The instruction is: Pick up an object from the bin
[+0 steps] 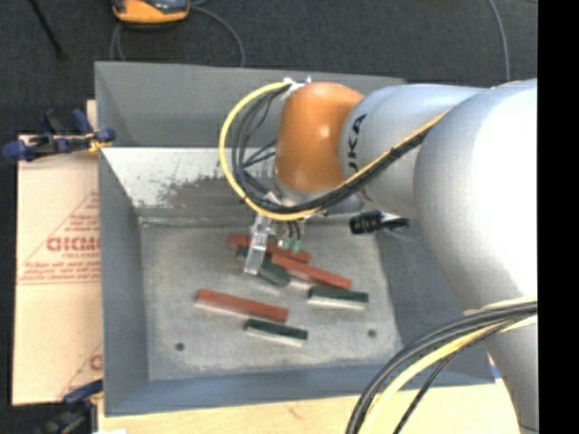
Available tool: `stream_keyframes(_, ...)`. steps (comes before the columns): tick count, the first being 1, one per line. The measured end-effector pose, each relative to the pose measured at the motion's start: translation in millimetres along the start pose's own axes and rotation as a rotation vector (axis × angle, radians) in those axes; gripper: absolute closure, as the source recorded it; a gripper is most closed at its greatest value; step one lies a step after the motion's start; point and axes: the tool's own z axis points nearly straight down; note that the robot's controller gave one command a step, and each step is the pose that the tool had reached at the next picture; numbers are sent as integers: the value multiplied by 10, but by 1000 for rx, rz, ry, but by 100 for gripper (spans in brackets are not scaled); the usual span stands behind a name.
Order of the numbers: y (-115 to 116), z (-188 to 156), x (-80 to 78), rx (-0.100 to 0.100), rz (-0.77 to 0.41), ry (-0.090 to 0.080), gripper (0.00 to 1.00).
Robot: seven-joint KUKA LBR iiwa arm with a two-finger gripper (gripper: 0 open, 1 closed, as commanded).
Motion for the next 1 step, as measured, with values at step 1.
stream_keyframes(1,5,-225,-13,-2,0,-5,100)
